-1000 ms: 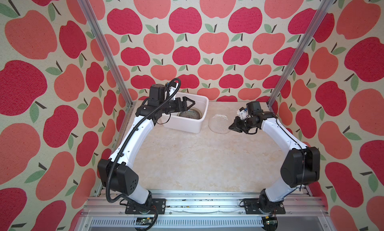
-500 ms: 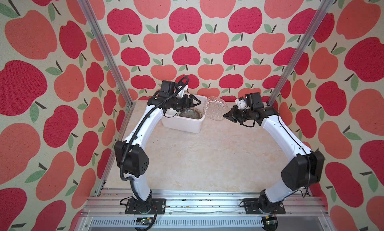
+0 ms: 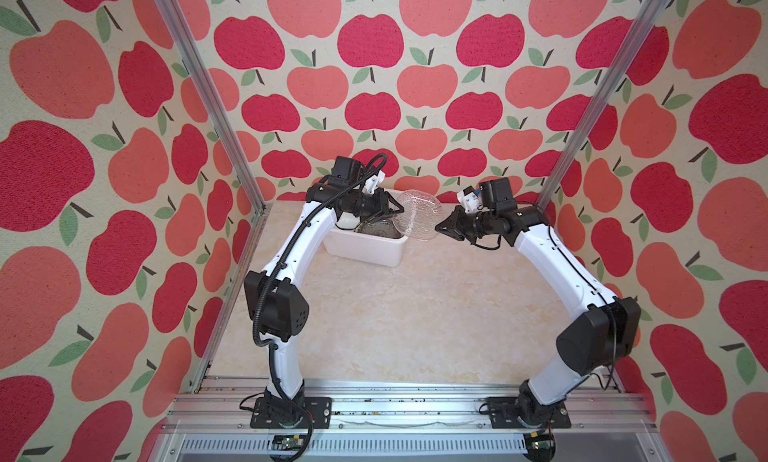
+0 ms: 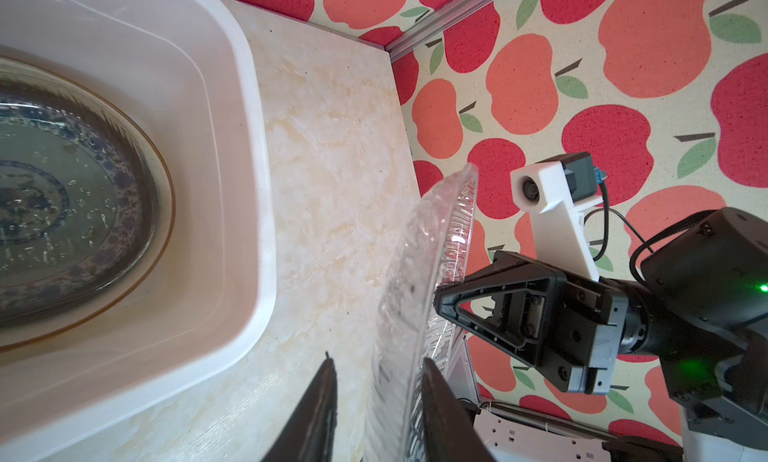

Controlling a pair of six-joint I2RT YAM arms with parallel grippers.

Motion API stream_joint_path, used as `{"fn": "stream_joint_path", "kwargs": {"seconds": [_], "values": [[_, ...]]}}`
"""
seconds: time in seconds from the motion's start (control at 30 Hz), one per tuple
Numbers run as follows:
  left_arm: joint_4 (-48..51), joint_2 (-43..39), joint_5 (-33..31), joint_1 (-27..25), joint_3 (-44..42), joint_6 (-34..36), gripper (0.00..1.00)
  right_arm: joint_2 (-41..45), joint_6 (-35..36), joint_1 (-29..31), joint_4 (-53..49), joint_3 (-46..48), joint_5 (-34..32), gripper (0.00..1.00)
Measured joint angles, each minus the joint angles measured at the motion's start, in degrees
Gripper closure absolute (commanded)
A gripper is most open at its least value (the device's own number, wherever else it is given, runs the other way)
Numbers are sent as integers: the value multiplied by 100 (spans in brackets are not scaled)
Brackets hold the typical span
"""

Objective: Place the plates into the plastic bin on the countertop
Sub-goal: 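Carry clear plate toward bin with right gripper while left gripper reaches to it, then grip the clear plate with left gripper over the bin while right opens and withdraws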

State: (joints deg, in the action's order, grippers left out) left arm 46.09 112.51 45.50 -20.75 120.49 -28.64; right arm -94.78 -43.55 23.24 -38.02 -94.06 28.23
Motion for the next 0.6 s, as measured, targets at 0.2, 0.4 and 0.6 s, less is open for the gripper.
{"fn": "stream_joint_path", "kwargs": {"seconds": [0.2,0.4,0.6], "values": [[404,155,-262,-39,332,234,94,0,4,-7,-9,-22,103,76],[800,315,-525,-37,518,323,99,26,151,-98,-66,-48,33,45],[949,367,-988,382,992,459,100,444,214,-758,-323,-15,-122,45]]}}
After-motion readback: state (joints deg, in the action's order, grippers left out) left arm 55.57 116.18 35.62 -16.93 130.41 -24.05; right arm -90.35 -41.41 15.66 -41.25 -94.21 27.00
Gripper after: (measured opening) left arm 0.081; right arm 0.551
